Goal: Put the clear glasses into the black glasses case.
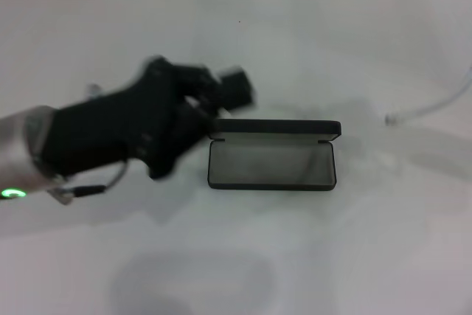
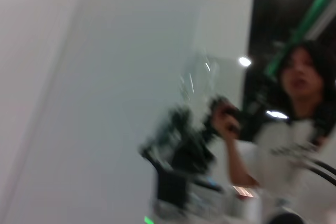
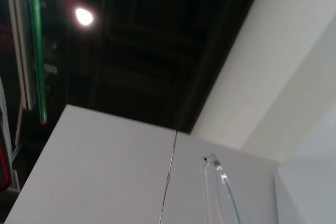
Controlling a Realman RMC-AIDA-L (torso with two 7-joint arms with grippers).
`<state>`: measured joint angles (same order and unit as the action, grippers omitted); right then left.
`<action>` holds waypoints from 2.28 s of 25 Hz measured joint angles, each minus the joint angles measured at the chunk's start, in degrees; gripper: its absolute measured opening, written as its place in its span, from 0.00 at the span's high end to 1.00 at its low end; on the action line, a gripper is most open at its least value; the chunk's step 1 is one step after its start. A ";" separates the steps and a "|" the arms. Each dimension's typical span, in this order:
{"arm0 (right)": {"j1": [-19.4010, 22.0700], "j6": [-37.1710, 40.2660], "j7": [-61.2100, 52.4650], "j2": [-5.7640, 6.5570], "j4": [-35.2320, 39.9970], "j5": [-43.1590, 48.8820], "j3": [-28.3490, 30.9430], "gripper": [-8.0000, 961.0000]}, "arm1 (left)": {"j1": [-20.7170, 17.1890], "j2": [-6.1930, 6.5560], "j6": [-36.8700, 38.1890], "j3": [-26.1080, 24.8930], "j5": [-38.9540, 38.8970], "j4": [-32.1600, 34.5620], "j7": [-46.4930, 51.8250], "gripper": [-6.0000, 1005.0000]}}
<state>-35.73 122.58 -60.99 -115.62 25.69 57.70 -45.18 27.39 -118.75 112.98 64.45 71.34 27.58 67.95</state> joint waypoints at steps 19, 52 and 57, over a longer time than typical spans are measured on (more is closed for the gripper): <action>-4.29 -6.01 8.53 -0.37 -6.13 -1.90 -5.90 0.95 | 5.13 -1.35 1.72 14.80 -10.28 0.15 -1.67 0.94; -5.98 -11.73 13.19 -0.48 -8.65 -3.81 -14.10 0.95 | 4.16 -1.05 0.92 15.90 -24.23 -2.57 -2.10 0.94; -6.04 -12.29 13.41 -0.48 -8.64 -3.57 -14.14 0.95 | 4.19 -1.04 0.86 15.84 -24.27 -2.57 -2.54 0.94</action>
<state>-41.78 110.29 -47.59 -116.10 17.05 54.13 -59.32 31.58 -119.79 113.84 80.28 47.07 25.01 65.41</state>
